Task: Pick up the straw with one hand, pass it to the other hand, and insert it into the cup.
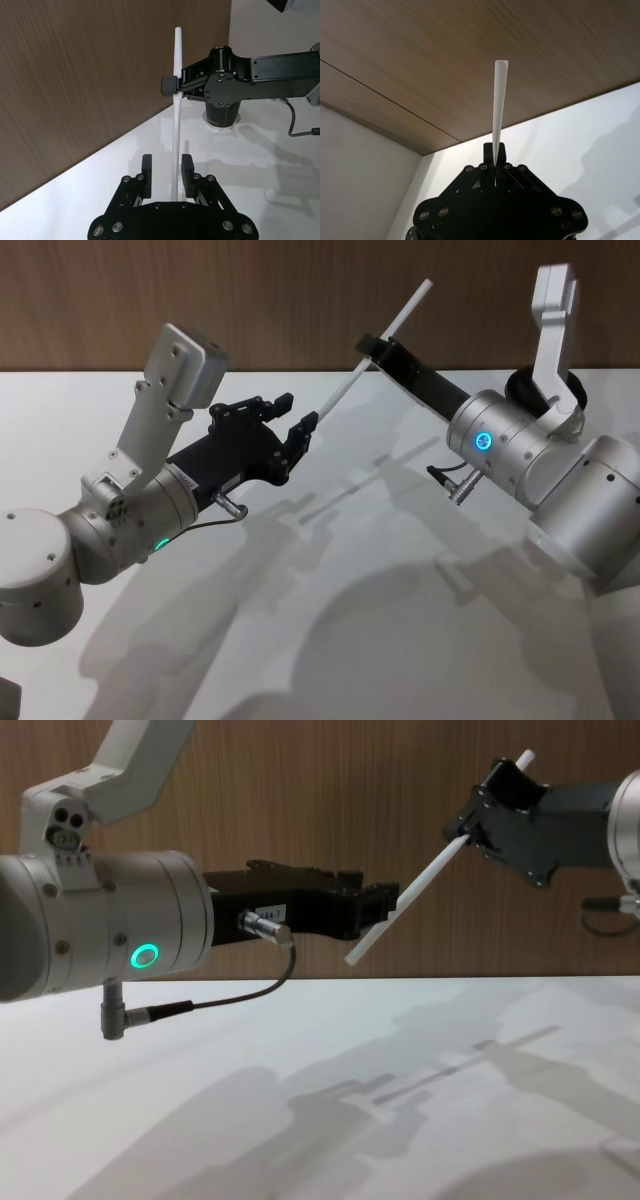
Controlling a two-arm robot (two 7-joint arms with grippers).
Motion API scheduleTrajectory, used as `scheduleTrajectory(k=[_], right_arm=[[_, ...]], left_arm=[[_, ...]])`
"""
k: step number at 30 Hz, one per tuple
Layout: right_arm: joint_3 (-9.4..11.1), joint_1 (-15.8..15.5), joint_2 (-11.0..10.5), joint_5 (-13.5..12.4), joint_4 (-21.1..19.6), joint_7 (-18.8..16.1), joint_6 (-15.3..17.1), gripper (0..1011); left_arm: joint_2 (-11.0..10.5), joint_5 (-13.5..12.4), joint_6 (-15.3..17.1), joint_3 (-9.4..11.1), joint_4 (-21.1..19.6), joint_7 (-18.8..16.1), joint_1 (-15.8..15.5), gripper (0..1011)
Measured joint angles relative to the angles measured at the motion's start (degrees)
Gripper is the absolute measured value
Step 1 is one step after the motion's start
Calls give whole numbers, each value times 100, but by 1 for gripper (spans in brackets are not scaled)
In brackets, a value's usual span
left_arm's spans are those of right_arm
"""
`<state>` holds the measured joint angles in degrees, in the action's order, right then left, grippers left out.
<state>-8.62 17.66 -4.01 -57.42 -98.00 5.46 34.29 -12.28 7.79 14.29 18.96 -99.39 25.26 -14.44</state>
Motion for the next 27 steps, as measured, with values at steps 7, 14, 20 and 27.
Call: scheduleTrajectory(k=[7, 14, 20, 27], right_arm=[[-125, -41, -174, 306, -104, -166, -331, 8], [-275, -76, -425, 679, -244, -340, -701, 9], [-399, -103, -684, 1061, -382, -489, -1047, 9], [-500, -126, -1057, 1551, -592, -635, -1424, 8]], left_arm=[[0, 0, 0, 1, 0, 0, 0, 529], [0, 0, 0, 1, 0, 0, 0, 775], [0, -1, 0, 1, 0, 0, 0, 950], [0, 0, 0, 1, 0, 0, 0, 1003]])
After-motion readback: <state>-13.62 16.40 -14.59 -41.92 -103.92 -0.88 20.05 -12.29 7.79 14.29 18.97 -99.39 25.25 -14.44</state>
